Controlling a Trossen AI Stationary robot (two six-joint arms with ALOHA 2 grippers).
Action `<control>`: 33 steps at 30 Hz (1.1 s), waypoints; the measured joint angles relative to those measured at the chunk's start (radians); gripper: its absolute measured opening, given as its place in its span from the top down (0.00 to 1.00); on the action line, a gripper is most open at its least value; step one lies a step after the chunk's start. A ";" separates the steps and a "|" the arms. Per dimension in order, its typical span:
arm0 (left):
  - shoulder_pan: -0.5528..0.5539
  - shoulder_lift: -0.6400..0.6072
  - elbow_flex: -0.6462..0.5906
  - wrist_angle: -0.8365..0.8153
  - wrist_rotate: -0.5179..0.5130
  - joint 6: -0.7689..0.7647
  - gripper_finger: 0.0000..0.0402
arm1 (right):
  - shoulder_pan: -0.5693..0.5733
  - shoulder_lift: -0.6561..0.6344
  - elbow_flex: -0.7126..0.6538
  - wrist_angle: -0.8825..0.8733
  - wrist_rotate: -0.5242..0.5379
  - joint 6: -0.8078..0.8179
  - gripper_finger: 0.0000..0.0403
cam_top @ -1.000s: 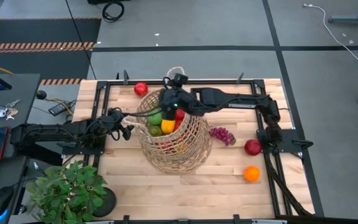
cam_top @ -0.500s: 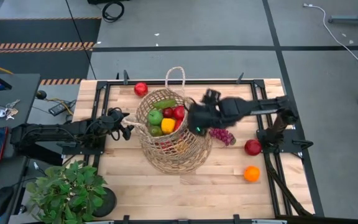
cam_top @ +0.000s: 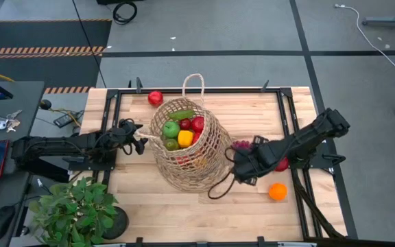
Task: Build produce basket
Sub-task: Put the orange into the basket
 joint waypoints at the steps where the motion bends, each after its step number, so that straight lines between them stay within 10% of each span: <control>1: 0.000 0.000 0.000 0.000 0.000 0.000 0.11 | 0.010 -0.002 -0.028 0.007 -0.028 0.026 0.24; 15: 0.000 0.000 0.000 0.000 0.000 0.000 0.11 | 0.157 -0.002 -0.153 0.018 -0.478 0.083 0.10; 33: 0.000 0.000 0.000 0.001 0.000 0.000 0.11 | 0.450 0.094 -0.176 -0.021 -0.448 -0.386 0.13</control>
